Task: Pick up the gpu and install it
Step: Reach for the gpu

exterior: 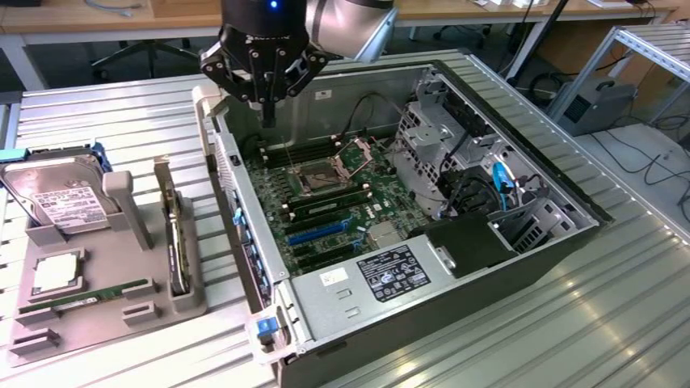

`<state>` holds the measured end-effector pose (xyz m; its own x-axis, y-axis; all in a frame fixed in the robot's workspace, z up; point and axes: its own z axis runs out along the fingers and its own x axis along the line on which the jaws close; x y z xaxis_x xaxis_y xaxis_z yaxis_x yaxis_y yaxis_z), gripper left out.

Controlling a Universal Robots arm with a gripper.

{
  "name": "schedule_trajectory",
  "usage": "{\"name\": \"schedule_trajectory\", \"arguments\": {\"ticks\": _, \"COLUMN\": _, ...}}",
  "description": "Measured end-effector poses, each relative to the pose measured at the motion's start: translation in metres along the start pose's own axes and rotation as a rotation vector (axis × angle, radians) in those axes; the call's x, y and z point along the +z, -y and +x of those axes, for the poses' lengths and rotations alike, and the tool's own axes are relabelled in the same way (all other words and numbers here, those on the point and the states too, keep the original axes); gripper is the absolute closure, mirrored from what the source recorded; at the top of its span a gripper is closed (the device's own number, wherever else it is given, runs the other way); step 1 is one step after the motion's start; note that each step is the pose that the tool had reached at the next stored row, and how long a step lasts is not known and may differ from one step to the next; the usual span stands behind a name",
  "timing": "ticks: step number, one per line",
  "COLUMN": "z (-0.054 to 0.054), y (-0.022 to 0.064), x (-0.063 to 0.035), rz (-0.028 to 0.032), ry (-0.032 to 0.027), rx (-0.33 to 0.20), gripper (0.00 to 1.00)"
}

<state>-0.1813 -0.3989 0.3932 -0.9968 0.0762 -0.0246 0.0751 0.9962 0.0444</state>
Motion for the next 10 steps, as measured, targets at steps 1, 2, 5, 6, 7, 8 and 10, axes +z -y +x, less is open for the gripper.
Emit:
{"name": "schedule_trajectory", "arguments": {"ticks": 1, "z": 0.0011, "y": 0.0001, "x": 0.0000, "rz": 0.0000, "ry": 0.0000, "rx": 0.000, "gripper": 0.89}}
{"name": "schedule_trajectory", "arguments": {"ticks": 2, "z": 0.0021, "y": 0.0002, "x": -0.0001, "rz": 0.0000, "ry": 0.0000, "rx": 0.000, "gripper": 0.89}}
{"name": "schedule_trajectory", "arguments": {"ticks": 5, "z": 0.0051, "y": 0.0004, "x": -0.0001, "rz": 0.0000, "ry": 0.0001, "rx": 0.000, "gripper": 0.89}}
{"name": "schedule_trajectory", "arguments": {"ticks": 6, "z": 0.0061, "y": 0.0005, "x": -0.0001, "rz": 0.0000, "ry": 0.0001, "rx": 0.000, "gripper": 0.89}}
{"name": "schedule_trajectory", "arguments": {"ticks": 7, "z": 0.0070, "y": 0.0005, "x": -0.0002, "rz": 0.0000, "ry": 0.0001, "rx": 0.000, "gripper": 0.89}}
{"name": "schedule_trajectory", "arguments": {"ticks": 8, "z": 0.0082, "y": 0.0006, "x": -0.0001, "rz": -0.0001, "ry": 0.0001, "rx": 0.000, "gripper": 0.89}}
{"name": "schedule_trajectory", "arguments": {"ticks": 10, "z": 0.0105, "y": 0.0008, "x": -0.0002, "rz": 0.0000, "ry": 0.0001, "rx": 0.000, "gripper": 0.89}}
